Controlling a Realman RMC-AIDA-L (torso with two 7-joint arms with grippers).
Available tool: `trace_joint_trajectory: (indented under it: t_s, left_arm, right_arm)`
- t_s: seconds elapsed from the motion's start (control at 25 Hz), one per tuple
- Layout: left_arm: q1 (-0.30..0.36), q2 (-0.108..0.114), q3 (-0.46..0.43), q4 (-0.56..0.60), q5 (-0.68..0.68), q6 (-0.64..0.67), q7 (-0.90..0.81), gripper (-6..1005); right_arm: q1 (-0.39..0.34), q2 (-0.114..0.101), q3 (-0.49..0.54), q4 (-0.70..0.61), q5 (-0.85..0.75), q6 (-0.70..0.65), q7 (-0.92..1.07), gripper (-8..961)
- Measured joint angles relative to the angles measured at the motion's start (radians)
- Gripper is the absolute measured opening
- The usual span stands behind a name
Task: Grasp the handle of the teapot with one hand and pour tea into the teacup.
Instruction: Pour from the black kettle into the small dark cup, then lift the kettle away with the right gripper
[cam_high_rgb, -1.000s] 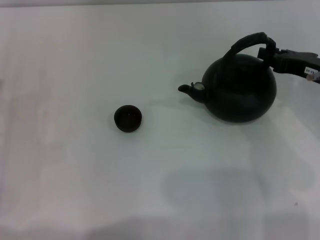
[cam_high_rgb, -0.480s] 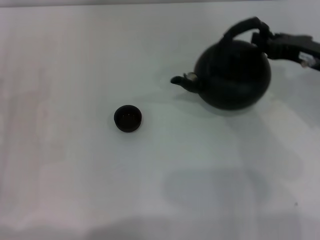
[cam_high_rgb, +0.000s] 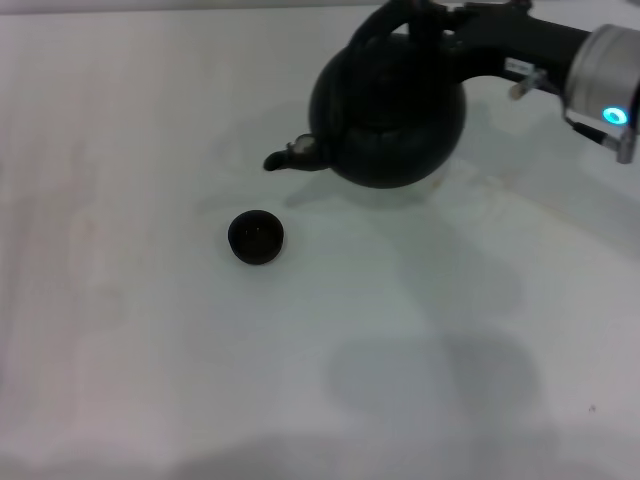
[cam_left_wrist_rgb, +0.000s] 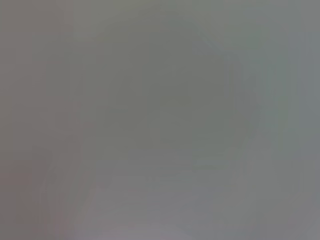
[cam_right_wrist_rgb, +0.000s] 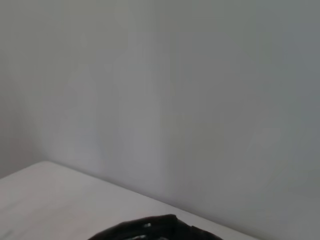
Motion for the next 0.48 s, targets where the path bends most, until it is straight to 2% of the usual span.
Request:
trace_joint_trajectory:
  t_s: [0.28, 0.48]
  left_arm:
    - [0.001, 0.0, 0.003, -0.001, 0.003, 0.032, 0.001, 861]
    - [0.001, -0.002, 0.003, -0.002, 0.003, 0.035, 0.001, 861]
  right_arm:
    - [0.022, 0.0, -0.122, -0.028, -0.095, 0.096, -0.039, 207]
    - [0.023, 0.001, -0.199, -0.037, -0.107, 0.157, -0.109, 201]
